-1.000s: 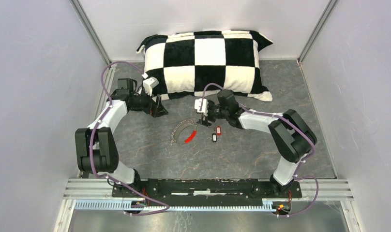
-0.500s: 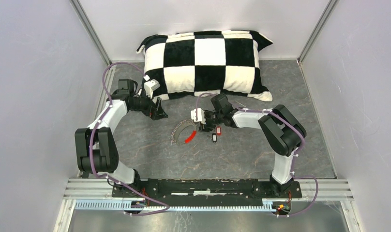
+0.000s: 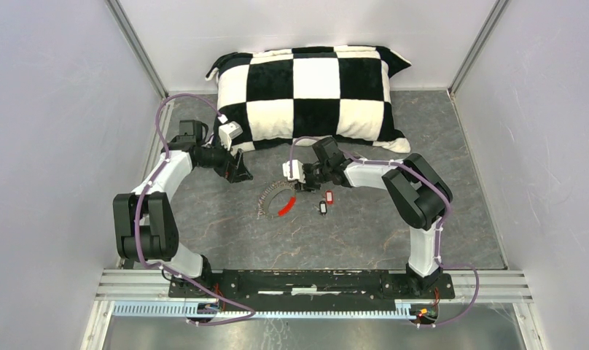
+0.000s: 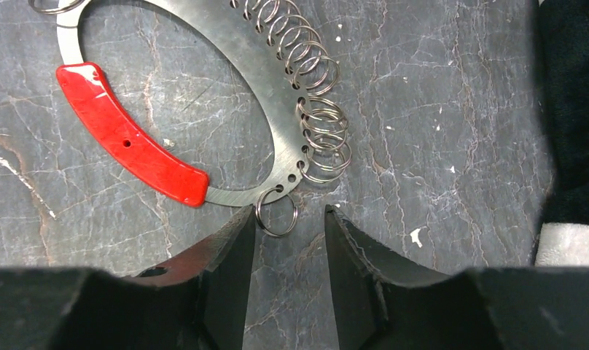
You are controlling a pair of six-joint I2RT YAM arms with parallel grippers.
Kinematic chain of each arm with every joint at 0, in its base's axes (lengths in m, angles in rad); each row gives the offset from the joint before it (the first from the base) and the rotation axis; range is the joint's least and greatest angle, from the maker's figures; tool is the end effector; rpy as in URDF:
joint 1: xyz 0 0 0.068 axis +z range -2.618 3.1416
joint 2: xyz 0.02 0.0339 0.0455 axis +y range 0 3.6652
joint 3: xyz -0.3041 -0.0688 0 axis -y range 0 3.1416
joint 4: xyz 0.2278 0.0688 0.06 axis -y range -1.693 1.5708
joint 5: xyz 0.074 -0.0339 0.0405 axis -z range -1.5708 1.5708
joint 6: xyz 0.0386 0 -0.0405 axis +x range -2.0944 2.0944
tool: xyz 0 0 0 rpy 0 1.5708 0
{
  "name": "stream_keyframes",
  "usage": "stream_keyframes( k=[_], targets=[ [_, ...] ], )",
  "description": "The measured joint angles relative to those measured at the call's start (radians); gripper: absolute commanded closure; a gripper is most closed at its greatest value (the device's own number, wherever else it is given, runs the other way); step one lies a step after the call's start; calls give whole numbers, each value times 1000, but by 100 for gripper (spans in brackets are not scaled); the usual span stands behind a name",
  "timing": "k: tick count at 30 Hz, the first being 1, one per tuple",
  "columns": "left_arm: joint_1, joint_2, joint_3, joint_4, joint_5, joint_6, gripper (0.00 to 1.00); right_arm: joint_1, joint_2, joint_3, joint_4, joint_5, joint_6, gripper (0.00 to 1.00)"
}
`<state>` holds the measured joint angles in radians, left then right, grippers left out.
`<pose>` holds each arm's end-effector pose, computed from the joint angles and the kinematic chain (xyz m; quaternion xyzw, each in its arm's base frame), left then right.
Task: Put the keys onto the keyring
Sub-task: Pick up the keyring from the center of the board.
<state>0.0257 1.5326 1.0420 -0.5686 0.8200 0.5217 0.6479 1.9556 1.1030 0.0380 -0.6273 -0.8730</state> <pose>0.2873 -0.0208 0.2755 0.3156 0.8354 -0.3086 0.3276 0.3064 0.2603 0.1867 -0.6918 0.5620 0.2455 0.3811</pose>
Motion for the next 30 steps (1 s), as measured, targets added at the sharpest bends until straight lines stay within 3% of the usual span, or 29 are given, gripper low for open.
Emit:
stream_keyframes(
  k=[6, 15, 24, 30],
  targets=[
    [-1, -8, 0, -7, -3, 16, 6, 0, 13, 21, -21, 0, -10, 66],
    [-2, -19, 0, -29, -5, 36, 8, 5, 16, 33, -60, -1, -4, 99],
    [-6, -76, -6, -57, -1, 75, 14, 5, 16, 43, -66, -2, 26, 100],
    [-6, -214, -35, -160, 47, 251, 14, 9, -53, 43, -84, -47, 97, 100]
  ],
)
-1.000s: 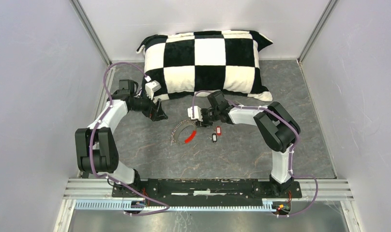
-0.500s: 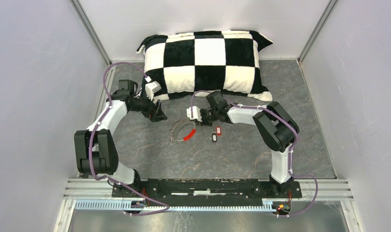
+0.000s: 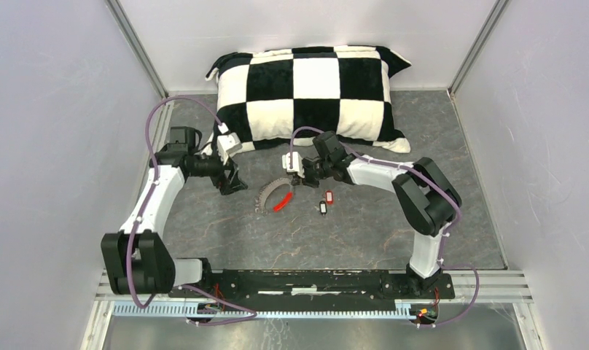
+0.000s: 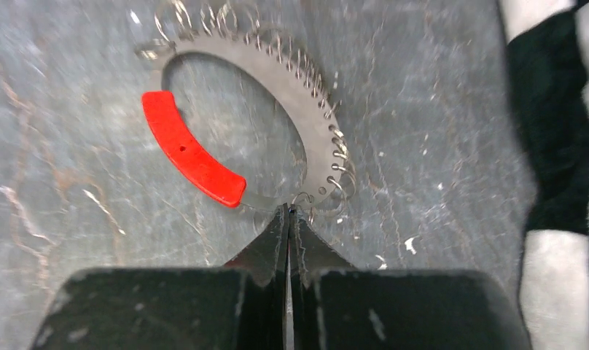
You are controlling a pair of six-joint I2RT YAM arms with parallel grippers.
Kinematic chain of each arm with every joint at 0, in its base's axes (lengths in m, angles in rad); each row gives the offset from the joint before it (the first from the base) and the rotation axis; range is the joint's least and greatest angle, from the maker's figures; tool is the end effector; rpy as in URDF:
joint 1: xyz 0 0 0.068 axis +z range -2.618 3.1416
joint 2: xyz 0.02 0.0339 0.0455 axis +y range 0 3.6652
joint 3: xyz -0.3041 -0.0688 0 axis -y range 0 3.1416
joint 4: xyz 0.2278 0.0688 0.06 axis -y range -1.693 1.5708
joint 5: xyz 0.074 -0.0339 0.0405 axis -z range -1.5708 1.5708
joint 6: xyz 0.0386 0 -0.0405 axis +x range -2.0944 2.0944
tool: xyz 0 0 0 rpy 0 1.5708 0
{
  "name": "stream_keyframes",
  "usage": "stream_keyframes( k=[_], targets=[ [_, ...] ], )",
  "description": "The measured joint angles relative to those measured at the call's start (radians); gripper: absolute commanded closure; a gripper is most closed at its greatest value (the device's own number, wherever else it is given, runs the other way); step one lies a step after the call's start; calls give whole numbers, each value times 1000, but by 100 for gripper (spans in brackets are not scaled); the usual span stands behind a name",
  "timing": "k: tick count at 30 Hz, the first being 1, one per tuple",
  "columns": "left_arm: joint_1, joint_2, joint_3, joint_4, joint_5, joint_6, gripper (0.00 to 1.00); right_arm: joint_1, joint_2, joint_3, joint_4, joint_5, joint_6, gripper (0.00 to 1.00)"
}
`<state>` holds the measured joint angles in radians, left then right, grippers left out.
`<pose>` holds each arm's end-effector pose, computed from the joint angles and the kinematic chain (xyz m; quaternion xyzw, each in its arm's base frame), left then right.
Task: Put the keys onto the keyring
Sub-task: Pick up the keyring from the center of the board.
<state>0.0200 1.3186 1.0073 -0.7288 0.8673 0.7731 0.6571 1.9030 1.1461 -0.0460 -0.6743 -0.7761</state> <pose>0.2300 -0.0248 0.3100 0.4245 0.7738 -0.2821 0.3761 0.3007 0.2624 0.2132 -0.6682 0.5784 0.2851 0.3711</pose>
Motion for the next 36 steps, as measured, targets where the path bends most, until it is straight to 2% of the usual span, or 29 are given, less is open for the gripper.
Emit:
stream_keyframes(
  k=[4, 9, 13, 18, 21, 36],
  targets=[
    [-1, -86, -6, -144, 19, 199, 12, 23, -98, -19, 25, -45, 67, 100],
    [-18, -198, -5, -264, 67, 379, 13, 99, -234, -71, 77, -87, 158, 100],
    [-77, -311, -7, -320, 89, 465, 22, 165, -335, -141, 146, -103, 241, 100],
    [-146, -446, -32, -364, 121, 502, 30, 238, -438, -207, 233, -110, 334, 100],
    [-158, -496, -34, -381, 142, 503, 32, 276, -472, -212, 267, -108, 363, 100],
    [-162, -589, -77, -393, 217, 391, 45, 417, -492, -198, 303, 37, 386, 100]
  ],
)
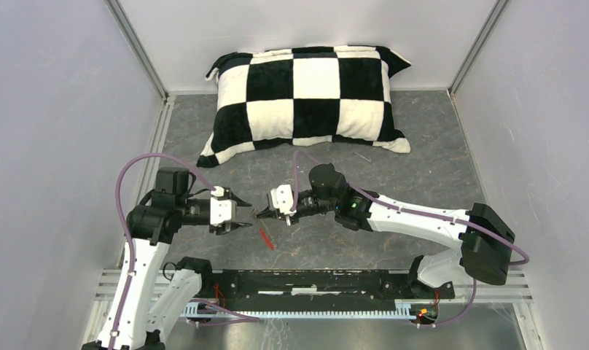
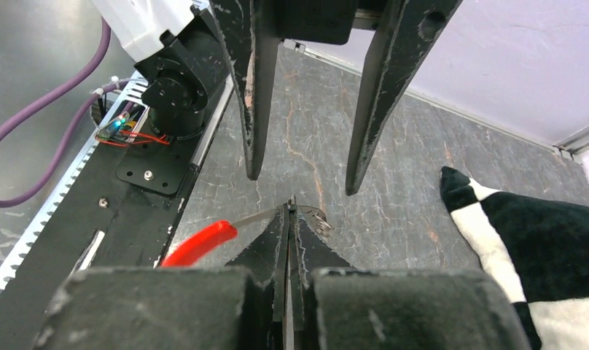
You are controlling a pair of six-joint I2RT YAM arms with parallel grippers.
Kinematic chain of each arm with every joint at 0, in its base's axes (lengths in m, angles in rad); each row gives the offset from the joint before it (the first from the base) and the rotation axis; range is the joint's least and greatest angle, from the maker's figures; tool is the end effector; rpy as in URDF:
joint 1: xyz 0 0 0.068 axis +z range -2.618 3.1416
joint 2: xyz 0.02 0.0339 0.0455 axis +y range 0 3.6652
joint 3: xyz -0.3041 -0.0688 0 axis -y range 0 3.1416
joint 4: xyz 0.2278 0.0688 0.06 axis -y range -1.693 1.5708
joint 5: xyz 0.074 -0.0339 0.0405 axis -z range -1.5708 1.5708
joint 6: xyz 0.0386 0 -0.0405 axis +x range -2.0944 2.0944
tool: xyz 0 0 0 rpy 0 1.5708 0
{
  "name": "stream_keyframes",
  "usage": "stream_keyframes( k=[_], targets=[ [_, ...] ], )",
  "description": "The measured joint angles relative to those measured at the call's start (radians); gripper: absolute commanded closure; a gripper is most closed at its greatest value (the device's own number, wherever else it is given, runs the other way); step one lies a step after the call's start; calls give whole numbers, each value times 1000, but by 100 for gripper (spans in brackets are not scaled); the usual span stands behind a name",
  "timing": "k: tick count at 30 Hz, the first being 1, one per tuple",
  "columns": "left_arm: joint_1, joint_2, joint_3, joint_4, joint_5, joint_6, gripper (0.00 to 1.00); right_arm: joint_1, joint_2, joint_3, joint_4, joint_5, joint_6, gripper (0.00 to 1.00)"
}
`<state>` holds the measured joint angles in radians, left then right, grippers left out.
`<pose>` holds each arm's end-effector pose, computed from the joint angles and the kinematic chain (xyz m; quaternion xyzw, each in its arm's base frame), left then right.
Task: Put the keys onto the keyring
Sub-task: Pick up the keyring from the center of the board.
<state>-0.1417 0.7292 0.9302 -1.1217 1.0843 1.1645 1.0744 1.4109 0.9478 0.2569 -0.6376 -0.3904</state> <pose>0.0548 -0.0423 0.3471 0.6241 0.5446 -0.2925 0.4779 0.1250 0.2791 0.3441 -0.6398 0.4159 0.4300 0.4825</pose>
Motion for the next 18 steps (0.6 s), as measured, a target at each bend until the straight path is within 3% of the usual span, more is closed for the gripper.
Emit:
stream_keyframes(
  k=[18],
  targets=[
    [0, -23, -21, -3, 21, -34, 67, 43, 0, 35, 6, 111, 6, 100]
  ],
)
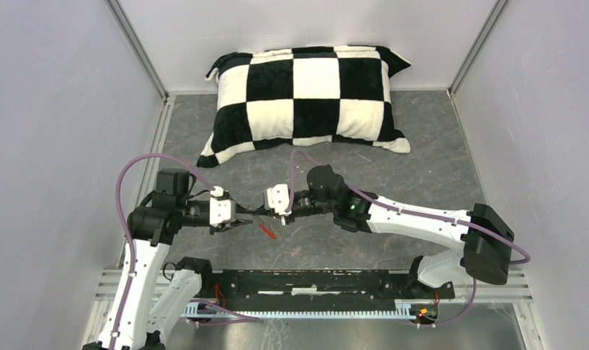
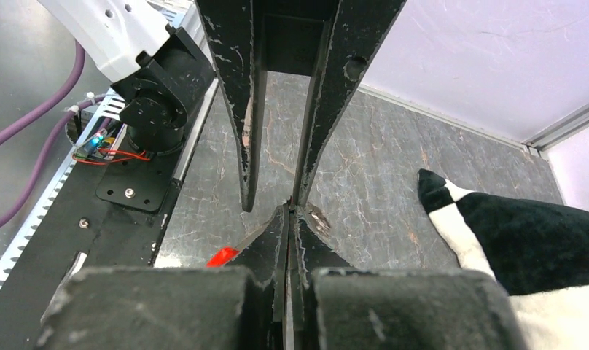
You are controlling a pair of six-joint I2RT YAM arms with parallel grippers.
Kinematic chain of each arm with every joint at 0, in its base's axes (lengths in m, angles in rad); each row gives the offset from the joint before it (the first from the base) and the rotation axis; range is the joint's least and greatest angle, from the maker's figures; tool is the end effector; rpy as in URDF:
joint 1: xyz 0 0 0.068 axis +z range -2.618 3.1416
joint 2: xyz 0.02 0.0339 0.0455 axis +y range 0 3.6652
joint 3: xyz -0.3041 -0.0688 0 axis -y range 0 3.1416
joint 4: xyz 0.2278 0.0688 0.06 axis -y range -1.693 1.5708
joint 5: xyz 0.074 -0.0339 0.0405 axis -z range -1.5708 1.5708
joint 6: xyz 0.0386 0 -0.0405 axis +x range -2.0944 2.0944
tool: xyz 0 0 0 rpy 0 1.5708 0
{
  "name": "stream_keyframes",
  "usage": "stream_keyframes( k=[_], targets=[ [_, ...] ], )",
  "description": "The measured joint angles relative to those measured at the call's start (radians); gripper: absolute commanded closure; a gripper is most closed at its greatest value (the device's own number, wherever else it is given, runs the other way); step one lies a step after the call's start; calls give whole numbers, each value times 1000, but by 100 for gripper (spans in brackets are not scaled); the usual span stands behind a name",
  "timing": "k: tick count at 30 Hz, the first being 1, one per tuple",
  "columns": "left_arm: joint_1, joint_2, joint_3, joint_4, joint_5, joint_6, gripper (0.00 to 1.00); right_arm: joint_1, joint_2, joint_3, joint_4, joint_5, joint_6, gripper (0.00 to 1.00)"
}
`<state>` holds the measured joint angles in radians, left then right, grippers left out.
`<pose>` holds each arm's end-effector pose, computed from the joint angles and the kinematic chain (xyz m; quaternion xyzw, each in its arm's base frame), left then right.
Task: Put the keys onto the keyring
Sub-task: Pick up the keyring from the center of the board, then adjust the keyring.
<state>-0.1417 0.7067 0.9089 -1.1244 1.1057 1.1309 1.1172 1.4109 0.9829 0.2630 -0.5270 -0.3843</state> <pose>0.0496 -0.0419 0.3427 0.6139 0.5494 -0.3094 0.4749 0.1182 0.2868 0.3561 -0.6256 0.4238 0.4092 0.5115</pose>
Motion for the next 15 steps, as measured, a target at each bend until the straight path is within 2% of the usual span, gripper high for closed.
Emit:
stream_keyframes(
  k=[6, 12, 13, 15],
  targets=[
    [0, 2, 0, 9, 0, -9, 76, 13, 0, 13, -7, 5, 6, 100],
    [0, 4, 0, 26, -1, -18, 97, 21, 0, 31, -17, 11, 7, 100],
    [0, 4, 0, 26, 0, -19, 98, 21, 0, 33, -19, 13, 8, 100],
    [0, 3, 0, 29, -1, -20, 98, 21, 0, 39, -30, 16, 11, 93]
  ],
)
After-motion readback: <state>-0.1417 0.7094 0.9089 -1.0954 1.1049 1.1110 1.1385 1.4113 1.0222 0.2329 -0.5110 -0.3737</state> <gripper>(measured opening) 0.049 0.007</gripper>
